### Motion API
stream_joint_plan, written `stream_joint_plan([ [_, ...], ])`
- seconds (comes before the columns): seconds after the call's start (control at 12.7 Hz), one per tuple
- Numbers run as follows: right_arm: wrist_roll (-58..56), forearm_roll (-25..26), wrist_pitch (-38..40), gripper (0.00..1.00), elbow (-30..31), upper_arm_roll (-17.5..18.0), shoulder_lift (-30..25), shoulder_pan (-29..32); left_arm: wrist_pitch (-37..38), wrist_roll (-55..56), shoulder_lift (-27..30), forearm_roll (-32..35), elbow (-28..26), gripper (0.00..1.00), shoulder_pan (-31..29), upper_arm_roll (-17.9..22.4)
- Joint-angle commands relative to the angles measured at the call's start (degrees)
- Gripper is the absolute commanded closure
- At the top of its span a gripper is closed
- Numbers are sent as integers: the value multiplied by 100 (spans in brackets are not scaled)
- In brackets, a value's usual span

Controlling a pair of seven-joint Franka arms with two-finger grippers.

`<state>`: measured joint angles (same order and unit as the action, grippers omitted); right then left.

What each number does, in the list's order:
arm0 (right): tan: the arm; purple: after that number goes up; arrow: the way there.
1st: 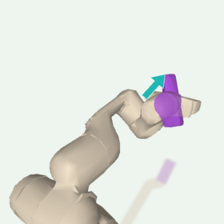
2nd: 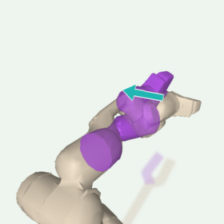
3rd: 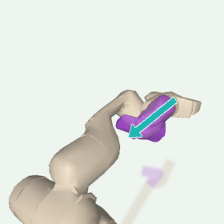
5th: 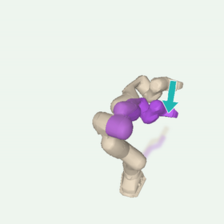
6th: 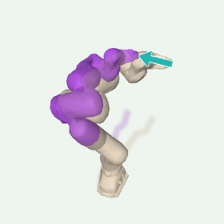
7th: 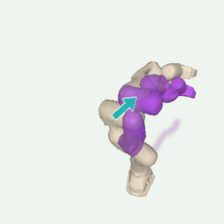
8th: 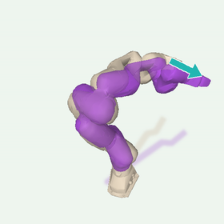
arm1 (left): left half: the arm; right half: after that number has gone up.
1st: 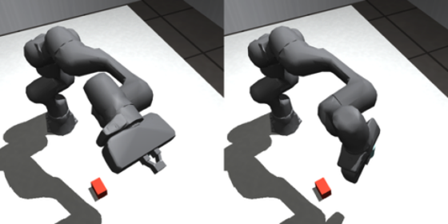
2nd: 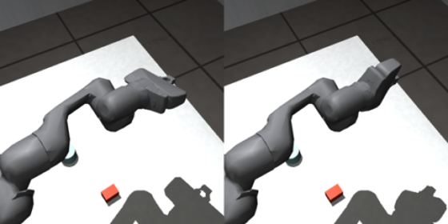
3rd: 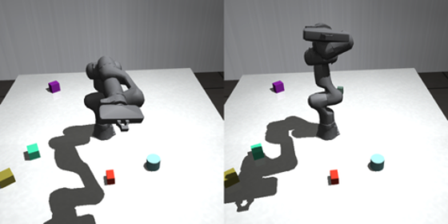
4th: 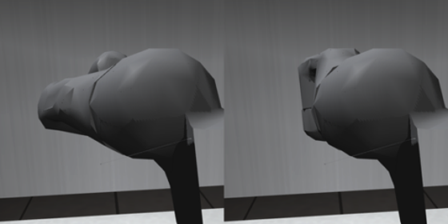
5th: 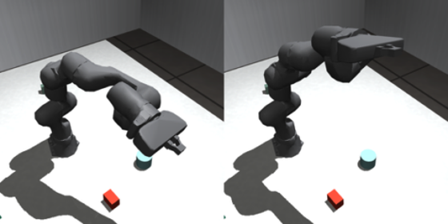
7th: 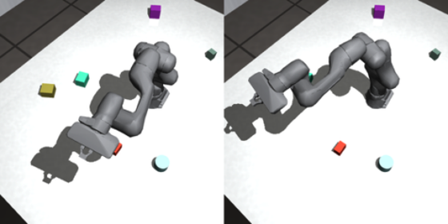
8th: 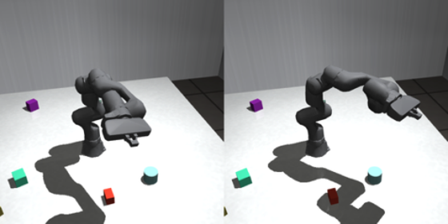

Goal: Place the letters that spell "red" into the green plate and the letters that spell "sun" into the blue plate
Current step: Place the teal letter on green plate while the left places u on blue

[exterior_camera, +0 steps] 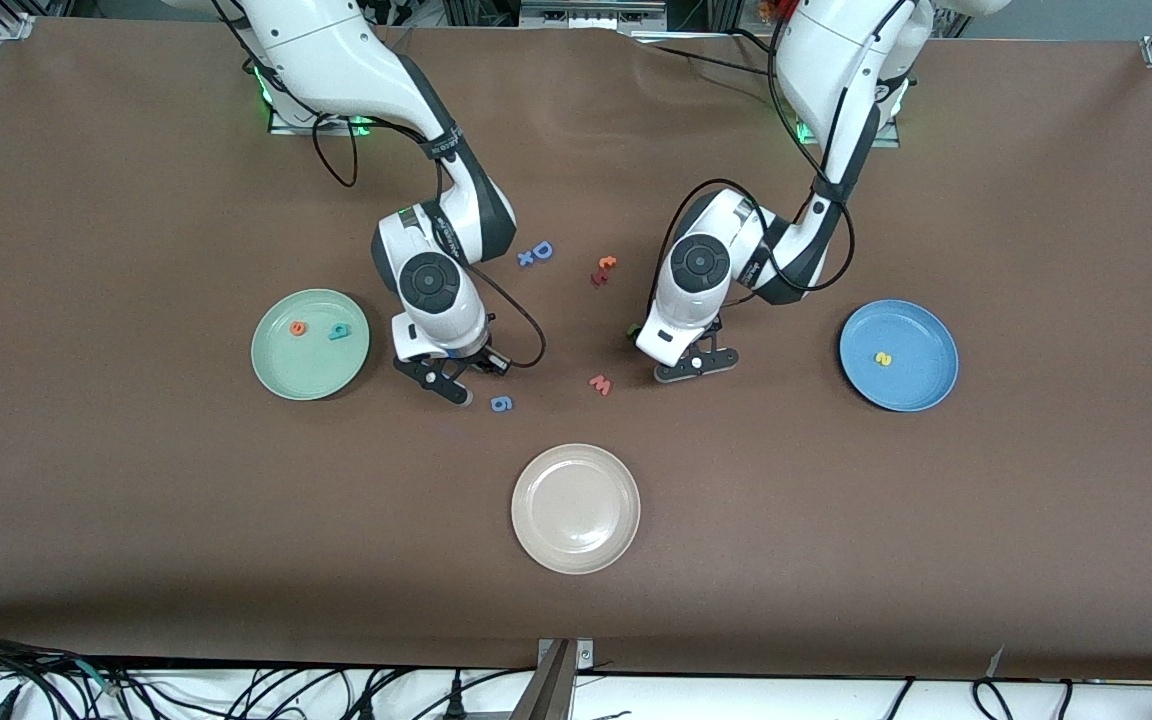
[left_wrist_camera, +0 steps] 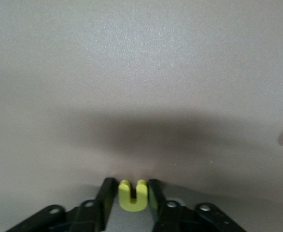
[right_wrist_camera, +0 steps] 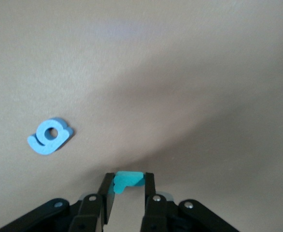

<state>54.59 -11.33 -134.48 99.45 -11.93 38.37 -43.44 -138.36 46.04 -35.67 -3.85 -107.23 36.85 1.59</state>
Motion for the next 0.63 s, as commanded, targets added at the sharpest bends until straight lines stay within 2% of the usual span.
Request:
stream_joint_plan([
  [0.0, -578, -36, 587, 80, -4, -343, -390, -33, 37, 2, -89, 94, 44, 73, 16, 43],
  [0.24, -1440, -27, 1273, 80, -4, -783, -567, -16, 63, -269, -63, 94, 53, 77, -37, 52],
  [0.31, -1825, -27, 1475, 80, 4, -1037, -593, -16, 90, -471, -19, 86, 53, 77, -98, 60],
  [0.55, -2705, -44, 1855, 80, 258, -1591, -830, -7, 589, -1252, 340, 86, 44, 76, -458, 60],
])
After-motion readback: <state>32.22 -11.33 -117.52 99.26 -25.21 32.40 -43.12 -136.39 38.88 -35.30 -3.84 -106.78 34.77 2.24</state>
